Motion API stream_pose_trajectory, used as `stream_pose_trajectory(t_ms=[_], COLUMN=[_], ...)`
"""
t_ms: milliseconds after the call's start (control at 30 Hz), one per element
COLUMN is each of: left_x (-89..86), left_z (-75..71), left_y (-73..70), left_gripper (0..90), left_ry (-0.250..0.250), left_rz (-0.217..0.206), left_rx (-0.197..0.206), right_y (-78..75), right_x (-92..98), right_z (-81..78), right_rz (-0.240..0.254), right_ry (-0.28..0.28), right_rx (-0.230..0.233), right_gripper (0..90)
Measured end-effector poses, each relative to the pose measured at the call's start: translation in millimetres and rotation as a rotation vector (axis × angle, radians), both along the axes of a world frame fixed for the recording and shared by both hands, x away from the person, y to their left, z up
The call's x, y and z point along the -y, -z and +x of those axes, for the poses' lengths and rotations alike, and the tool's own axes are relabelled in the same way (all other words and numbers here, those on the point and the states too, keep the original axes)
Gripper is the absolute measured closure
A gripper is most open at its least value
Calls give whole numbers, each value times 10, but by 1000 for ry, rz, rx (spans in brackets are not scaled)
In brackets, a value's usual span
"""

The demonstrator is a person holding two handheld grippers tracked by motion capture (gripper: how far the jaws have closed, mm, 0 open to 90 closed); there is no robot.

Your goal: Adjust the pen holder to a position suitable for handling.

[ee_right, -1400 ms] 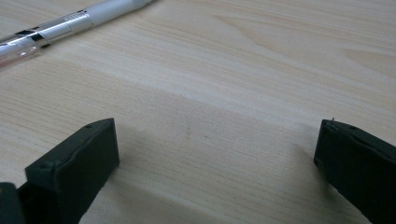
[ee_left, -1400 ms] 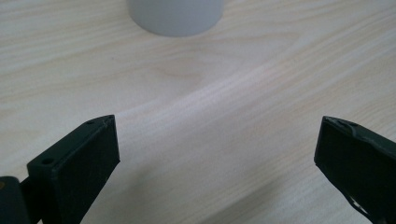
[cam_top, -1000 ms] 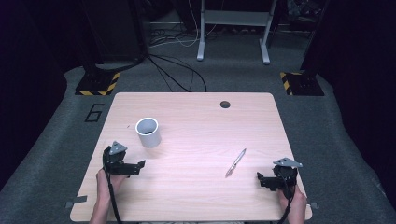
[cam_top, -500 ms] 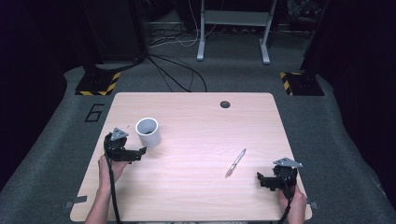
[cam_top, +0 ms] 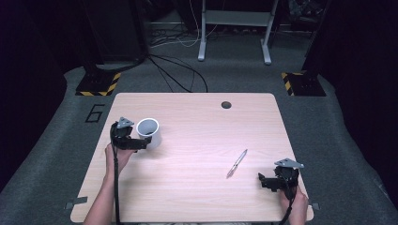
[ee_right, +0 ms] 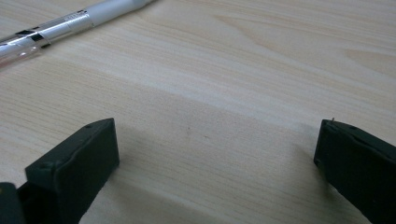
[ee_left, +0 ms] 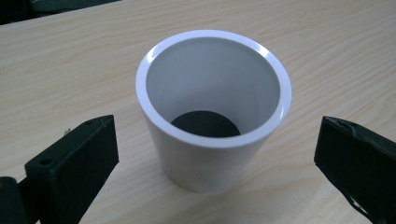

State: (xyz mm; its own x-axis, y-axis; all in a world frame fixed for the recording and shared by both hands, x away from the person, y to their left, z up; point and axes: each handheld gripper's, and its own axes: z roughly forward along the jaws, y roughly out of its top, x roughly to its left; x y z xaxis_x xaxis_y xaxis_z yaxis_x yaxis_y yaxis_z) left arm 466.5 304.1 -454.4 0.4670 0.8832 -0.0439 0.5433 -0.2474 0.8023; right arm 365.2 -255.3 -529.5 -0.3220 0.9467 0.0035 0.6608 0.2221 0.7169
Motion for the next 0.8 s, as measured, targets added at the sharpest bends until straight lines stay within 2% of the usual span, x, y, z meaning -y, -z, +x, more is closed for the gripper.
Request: stream_pose_trajectory(t_ms=[100,167,300,367,533,667,800], left_x=[22,29,50,62,141,193,201], left_z=[52,92,156,187,261,301,322], left_y=[9,30,68,72,97,139,167], left_gripper=[0,0,0,0,0,1,4], left_ry=[-4,2,-6,-4,6,19,16], left_rz=[21,10,14,15,28,55,52], left_rx=[12,-10,2,-9,-6,-19,-18], right_y=[0,0,0,0,0,-1,1], right_x=[0,0,0,2,2,1,2], right_z=[0,0,0,1,1,0,-1], right_rz=[0,0,0,-1,-2,-2,-1], right_ry=[0,0,0,-3,-3,-3,-4], right_rx=[0,0,1,1,2,1,6], right_gripper=[0,0,0,0,0,0,0])
